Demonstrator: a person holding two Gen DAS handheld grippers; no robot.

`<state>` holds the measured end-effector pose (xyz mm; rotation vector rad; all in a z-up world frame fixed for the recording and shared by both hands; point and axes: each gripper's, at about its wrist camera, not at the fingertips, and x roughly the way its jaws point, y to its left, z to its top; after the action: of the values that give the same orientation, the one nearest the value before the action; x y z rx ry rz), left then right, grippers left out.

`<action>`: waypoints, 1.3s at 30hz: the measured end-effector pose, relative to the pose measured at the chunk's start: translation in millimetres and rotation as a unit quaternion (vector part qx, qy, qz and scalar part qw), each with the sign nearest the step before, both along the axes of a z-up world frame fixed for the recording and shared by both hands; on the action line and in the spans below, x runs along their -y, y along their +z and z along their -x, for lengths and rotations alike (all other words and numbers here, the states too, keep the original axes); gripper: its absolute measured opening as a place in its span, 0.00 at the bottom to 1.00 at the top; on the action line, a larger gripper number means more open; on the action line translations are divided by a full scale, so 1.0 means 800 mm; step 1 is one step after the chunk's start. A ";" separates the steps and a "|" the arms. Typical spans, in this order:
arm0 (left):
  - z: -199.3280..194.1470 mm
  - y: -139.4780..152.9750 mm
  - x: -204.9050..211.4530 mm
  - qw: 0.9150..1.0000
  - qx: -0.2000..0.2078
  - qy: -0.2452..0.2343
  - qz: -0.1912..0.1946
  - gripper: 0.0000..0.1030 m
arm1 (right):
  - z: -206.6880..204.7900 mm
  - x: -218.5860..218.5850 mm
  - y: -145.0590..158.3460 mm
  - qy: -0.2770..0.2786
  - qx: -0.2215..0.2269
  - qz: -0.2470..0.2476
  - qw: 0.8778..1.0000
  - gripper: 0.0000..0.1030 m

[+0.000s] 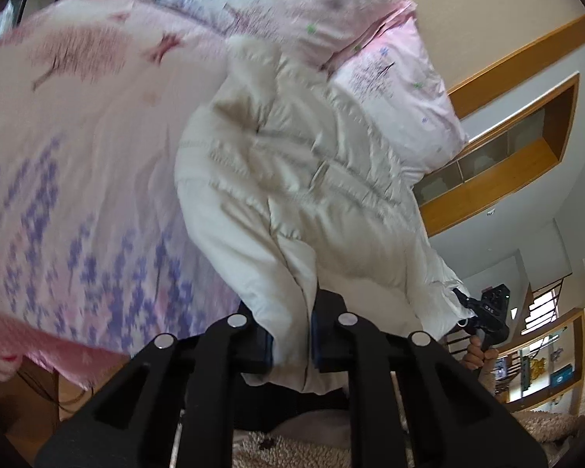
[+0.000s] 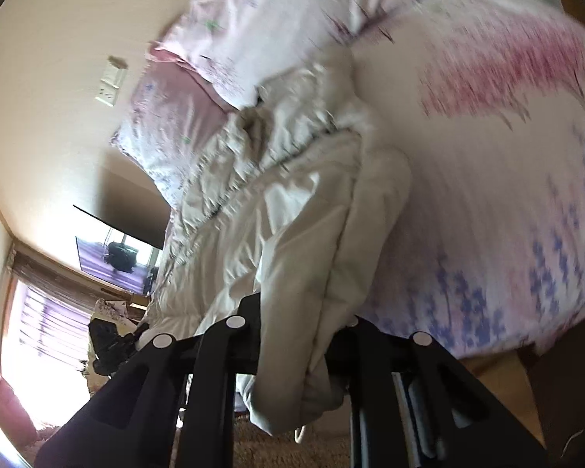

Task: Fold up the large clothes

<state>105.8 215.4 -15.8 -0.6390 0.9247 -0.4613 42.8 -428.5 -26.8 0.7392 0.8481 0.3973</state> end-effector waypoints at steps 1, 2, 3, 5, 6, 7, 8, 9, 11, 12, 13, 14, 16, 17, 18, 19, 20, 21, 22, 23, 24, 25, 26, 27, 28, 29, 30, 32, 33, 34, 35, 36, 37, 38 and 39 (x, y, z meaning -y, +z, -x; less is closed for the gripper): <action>-0.004 0.010 -0.001 1.000 0.012 0.003 -0.004 0.14 | -0.003 -0.003 0.013 -0.003 0.018 0.010 1.000 0.13; -0.006 0.017 -0.001 1.000 0.020 0.005 -0.008 0.14 | -0.005 -0.005 0.020 -0.005 0.028 0.015 0.999 0.13; -0.009 0.027 -0.001 0.999 0.031 0.008 -0.012 0.13 | -0.008 -0.007 0.029 -0.008 0.040 0.022 0.999 0.12; -0.016 0.046 -0.001 0.998 0.055 0.015 -0.023 0.13 | -0.016 -0.011 0.050 -0.023 0.072 0.035 0.997 0.12; -0.020 0.056 0.000 0.997 0.068 0.020 -0.030 0.13 | -0.019 -0.012 0.056 -0.028 0.081 0.039 0.996 0.11; -0.024 0.064 0.001 0.996 0.079 0.027 -0.036 0.13 | -0.026 -0.013 0.065 -0.037 0.094 0.047 0.994 0.11; -0.031 0.076 0.001 0.994 0.092 0.036 -0.042 0.13 | -0.031 -0.013 0.071 -0.043 0.101 0.052 0.993 0.11; -0.037 0.082 0.000 0.994 0.097 0.040 -0.044 0.13 | -0.037 -0.014 0.078 -0.049 0.108 0.057 0.991 0.11; -0.055 0.096 0.003 0.992 0.106 0.050 -0.053 0.13 | -0.053 -0.016 0.095 -0.059 0.124 0.070 0.988 0.11; -0.065 0.104 0.005 0.990 0.114 0.055 -0.063 0.13 | -0.061 -0.018 0.101 -0.061 0.128 0.073 0.987 0.11; -0.077 0.112 0.008 0.988 0.121 0.060 -0.073 0.13 | -0.074 -0.021 0.110 -0.065 0.136 0.079 0.985 0.11; -0.088 0.119 0.010 0.987 0.126 0.063 -0.080 0.13 | -0.081 -0.023 0.117 -0.068 0.141 0.084 0.984 0.11; -0.112 0.132 0.013 0.985 0.130 0.070 -0.085 0.13 | -0.103 -0.025 0.130 -0.075 0.151 0.089 0.982 0.11; -0.123 0.136 0.013 0.985 0.131 0.074 -0.087 0.13 | -0.115 -0.027 0.135 -0.078 0.155 0.091 0.981 0.11; -0.137 0.140 0.014 0.984 0.131 0.077 -0.089 0.13 | -0.125 -0.027 0.139 -0.081 0.159 0.093 0.980 0.11; -0.146 0.143 0.014 0.984 0.132 0.080 -0.090 0.13 | -0.141 -0.028 0.143 -0.087 0.161 0.093 0.979 0.11; -0.161 0.147 0.013 0.984 0.132 0.084 -0.090 0.13 | -0.152 -0.028 0.146 -0.090 0.162 0.090 0.979 0.11; -0.174 0.150 0.012 0.983 0.131 0.087 -0.091 0.13 | -0.165 -0.028 0.147 -0.093 0.161 0.087 0.979 0.11; -0.192 0.153 0.013 0.983 0.130 0.092 -0.092 0.13 | -0.182 -0.028 0.148 -0.099 0.158 0.084 0.979 0.11; -0.203 0.153 0.013 0.983 0.129 0.093 -0.094 0.13 | -0.200 -0.028 0.148 -0.103 0.154 0.082 0.979 0.11; -0.219 0.154 0.014 0.982 0.129 0.097 -0.097 0.13 | -0.207 -0.028 0.147 -0.105 0.153 0.082 0.979 0.11; -0.233 0.154 0.016 0.982 0.127 0.100 -0.099 0.13 | -0.224 -0.028 0.146 -0.110 0.149 0.084 0.979 0.11; -0.244 0.153 0.016 0.982 0.126 0.102 -0.099 0.13 | -0.239 -0.028 0.144 -0.113 0.143 0.084 0.980 0.11; -0.258 0.151 0.017 0.982 0.123 0.105 -0.100 0.13 | -0.249 -0.028 0.141 -0.115 0.138 0.083 0.980 0.11; -0.269 0.148 0.017 0.982 0.118 0.108 -0.100 0.13 | -0.267 -0.027 0.136 -0.120 0.126 0.084 0.981 0.11; -0.287 0.143 0.018 0.983 0.111 0.111 -0.100 0.13 | -0.278 -0.026 0.133 -0.122 0.119 0.086 0.982 0.11; -0.298 0.139 0.018 0.983 0.106 0.113 -0.101 0.13 | -0.291 -0.026 0.127 -0.125 0.109 0.090 0.982 0.11; -0.318 0.130 0.019 0.983 0.097 0.116 -0.105 0.13 | -0.314 -0.024 0.113 -0.130 0.083 0.097 0.983 0.11; -0.328 0.125 0.020 0.983 0.091 0.117 -0.108 0.13 | -0.325 -0.023 0.105 -0.134 0.068 0.097 0.984 0.11; -0.337 0.119 0.021 0.983 0.085 0.117 -0.110 0.13 | -0.334 -0.022 0.098 -0.136 0.053 0.098 0.984 0.11; -0.350 0.110 0.022 0.984 0.076 0.117 -0.111 0.14 | -0.342 -0.021 0.090 -0.139 0.037 0.098 0.985 0.12; -0.357 0.104 0.022 0.984 0.069 0.118 -0.113 0.14 | -0.353 -0.019 0.081 -0.144 0.017 0.095 0.985 0.12; -0.363 0.098 0.023 0.984 0.063 0.118 -0.114 0.14 | -0.362 -0.018 0.072 -0.147 -0.002 0.094 0.985 0.12; -0.372 0.090 0.024 0.985 0.051 0.119 -0.117 0.14 | -0.373 -0.017 0.062 -0.151 -0.025 0.092 0.984 0.13; -0.381 0.082 0.024 0.985 0.042 0.119 -0.117 0.14 | -0.383 -0.016 0.052 -0.156 -0.045 0.089 0.983 0.13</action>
<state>410.3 195.8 50.0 -0.5029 0.7971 -0.1604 349.5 -415.8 14.8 0.7130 0.8245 0.0077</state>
